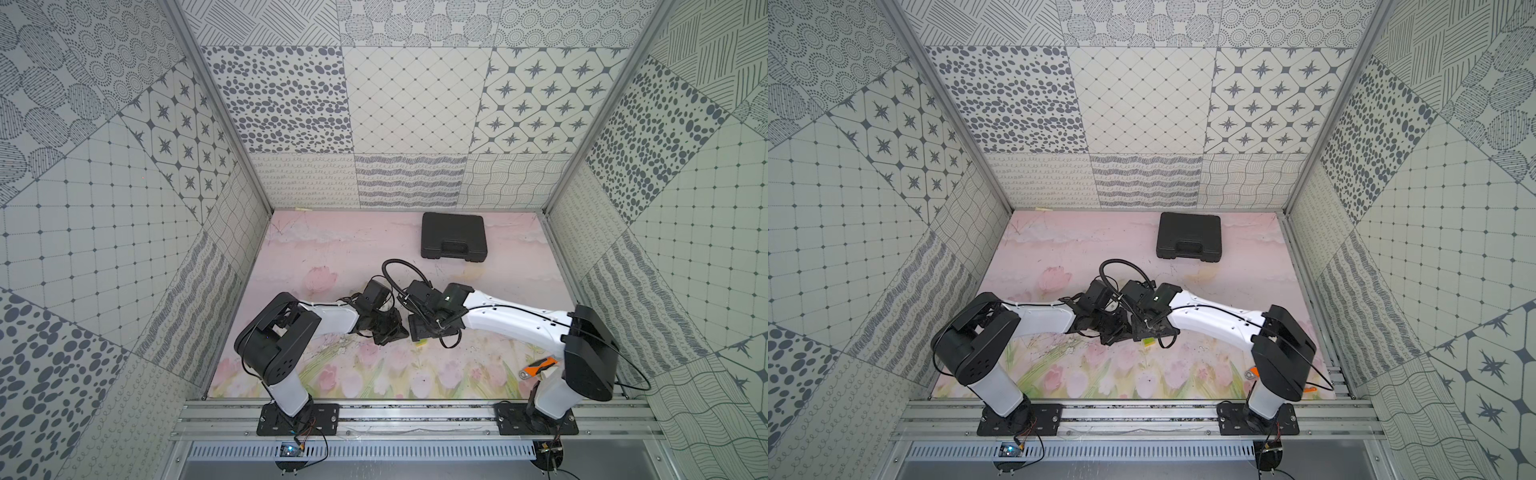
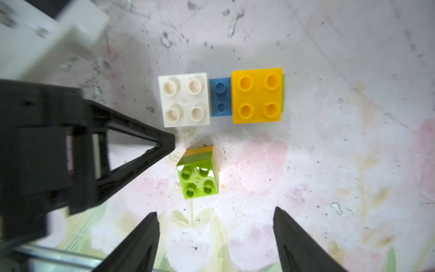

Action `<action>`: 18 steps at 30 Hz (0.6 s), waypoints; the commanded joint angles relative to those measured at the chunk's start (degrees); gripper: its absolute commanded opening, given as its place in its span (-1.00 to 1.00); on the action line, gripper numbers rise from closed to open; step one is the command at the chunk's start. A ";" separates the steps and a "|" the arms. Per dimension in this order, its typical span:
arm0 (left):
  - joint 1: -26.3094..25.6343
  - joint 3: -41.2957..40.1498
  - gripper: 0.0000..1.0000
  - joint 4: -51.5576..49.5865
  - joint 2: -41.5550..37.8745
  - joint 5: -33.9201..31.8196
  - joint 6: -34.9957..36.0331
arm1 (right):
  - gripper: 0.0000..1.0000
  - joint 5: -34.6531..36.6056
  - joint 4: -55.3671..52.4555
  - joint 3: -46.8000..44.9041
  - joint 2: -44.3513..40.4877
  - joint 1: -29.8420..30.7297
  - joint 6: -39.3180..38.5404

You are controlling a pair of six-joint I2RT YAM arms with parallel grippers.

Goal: Assemble the number 4 with lego
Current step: Place the lego brick at the center of the board, then pick up the lego brick from the center of the board.

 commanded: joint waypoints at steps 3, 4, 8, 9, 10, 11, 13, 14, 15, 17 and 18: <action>-0.68 2.22 -0.84 -9.49 4.80 -10.07 -2.20 | 0.62 2.78 -4.73 0.14 -4.74 -3.28 -0.83; -0.61 2.86 -0.84 -9.38 5.51 -10.09 -2.06 | 0.62 2.80 -4.85 -0.27 -5.06 -3.65 -1.20; 0.08 5.81 -0.84 -9.74 8.23 -10.16 -0.90 | 0.67 1.28 -2.81 -2.42 -5.68 -5.74 -4.83; 0.70 6.51 -0.84 -9.78 8.85 -10.38 -0.71 | 0.69 0.67 -1.57 -2.74 -5.72 -6.43 -6.62; 1.36 7.37 -0.84 -9.89 9.37 -10.56 -0.41 | 0.70 0.04 -0.85 -2.59 -5.44 -6.98 -8.58; 1.92 8.37 -0.84 -10.13 9.83 -10.60 -0.02 | 0.72 -0.30 -0.46 -2.21 -5.16 -7.34 -10.43; 2.94 11.55 -0.83 -11.82 11.35 -11.39 1.70 | 0.78 -0.33 -0.41 -0.67 -3.80 -8.33 -14.49; 3.18 13.03 -0.82 -11.88 12.31 -10.83 2.34 | 0.79 -0.73 -0.39 0.04 -2.97 -8.95 -16.15; 3.37 14.75 -0.82 -11.92 13.67 -9.80 3.14 | 0.80 -0.97 -0.27 0.85 -1.98 -9.68 -18.16; 3.24 18.81 -0.81 -12.54 17.04 -7.79 4.54 | 0.81 -1.31 0.98 1.82 0.17 -10.82 -21.53; 3.19 20.56 -0.81 -12.15 18.68 -6.45 5.09 | 0.81 -2.01 1.78 2.37 1.48 -11.46 -23.32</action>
